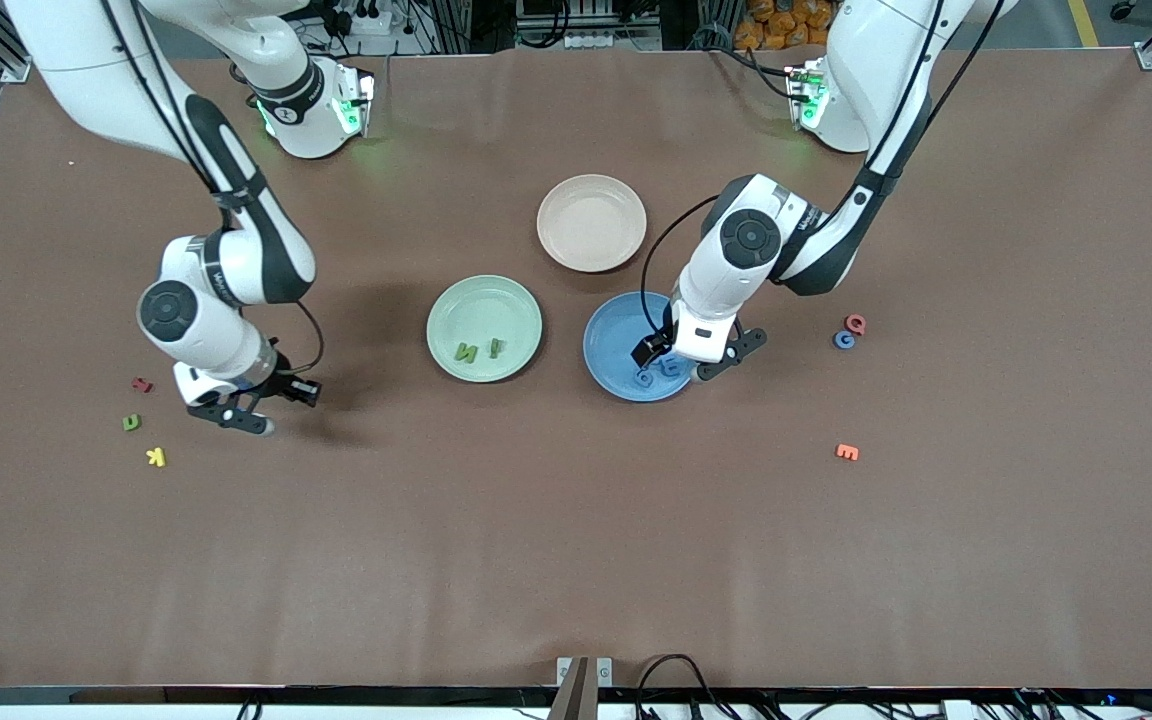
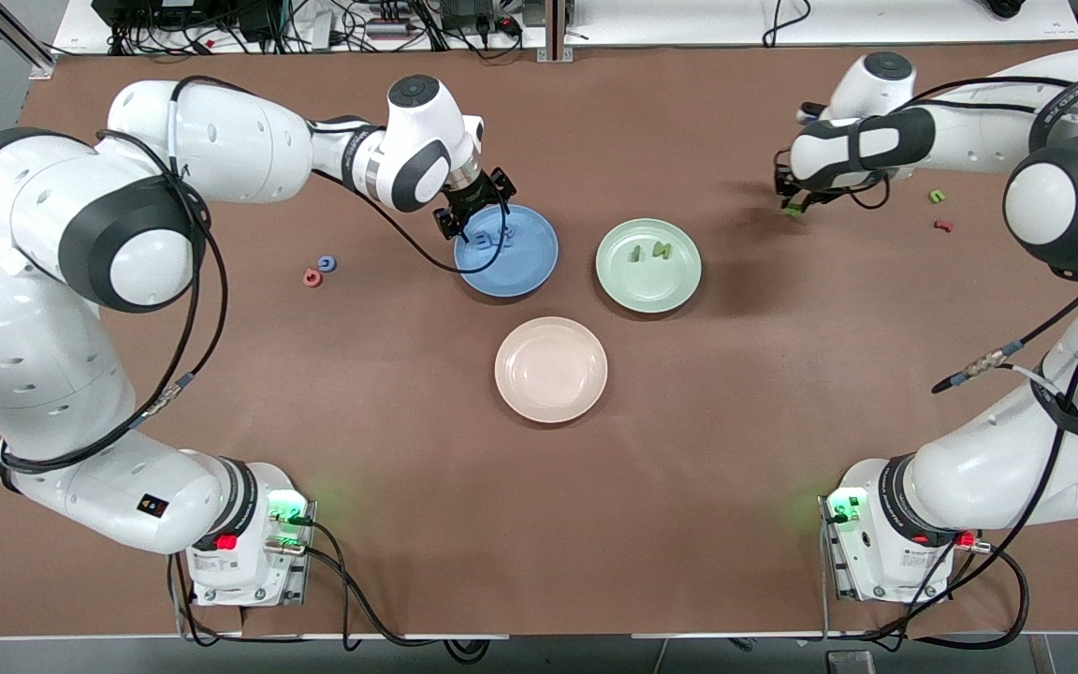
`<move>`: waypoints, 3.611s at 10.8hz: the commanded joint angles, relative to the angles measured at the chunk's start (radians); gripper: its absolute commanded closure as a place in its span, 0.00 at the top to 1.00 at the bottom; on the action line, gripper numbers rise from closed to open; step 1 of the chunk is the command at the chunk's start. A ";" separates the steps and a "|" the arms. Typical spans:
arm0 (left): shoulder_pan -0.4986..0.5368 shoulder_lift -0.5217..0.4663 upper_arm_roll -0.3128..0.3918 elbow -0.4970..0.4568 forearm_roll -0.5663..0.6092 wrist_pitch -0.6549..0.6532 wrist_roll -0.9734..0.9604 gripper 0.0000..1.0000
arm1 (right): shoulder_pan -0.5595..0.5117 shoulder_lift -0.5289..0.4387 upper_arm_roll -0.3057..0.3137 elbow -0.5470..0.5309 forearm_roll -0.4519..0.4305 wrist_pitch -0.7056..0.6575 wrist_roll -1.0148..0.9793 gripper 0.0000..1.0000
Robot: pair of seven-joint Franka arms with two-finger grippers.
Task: Sort letters by color into matching plates
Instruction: 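Release the blue X on the blue plate while the right gripper places green B, then move the left gripper to the blue c while the right gripper reaches green n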
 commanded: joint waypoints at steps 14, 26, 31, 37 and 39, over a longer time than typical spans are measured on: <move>0.519 -0.075 -0.427 -0.015 0.358 -0.269 0.286 1.00 | 0.397 -0.018 0.091 0.035 0.010 -0.142 0.385 0.51; 0.676 -0.078 -0.513 -0.075 0.498 -0.295 0.762 1.00 | 0.114 -0.036 0.097 0.064 -0.111 -0.173 -0.128 1.00; 0.750 -0.087 -0.553 -0.138 0.504 -0.295 0.933 1.00 | -0.122 -0.050 0.097 0.075 -0.134 -0.174 -0.420 1.00; 0.837 -0.109 -0.567 -0.227 0.617 -0.261 0.944 1.00 | -0.327 -0.045 0.097 0.087 -0.212 -0.153 -0.777 1.00; 0.869 -0.107 -0.558 -0.256 0.617 -0.213 0.961 1.00 | -0.402 -0.042 0.097 0.086 -0.212 -0.133 -0.923 1.00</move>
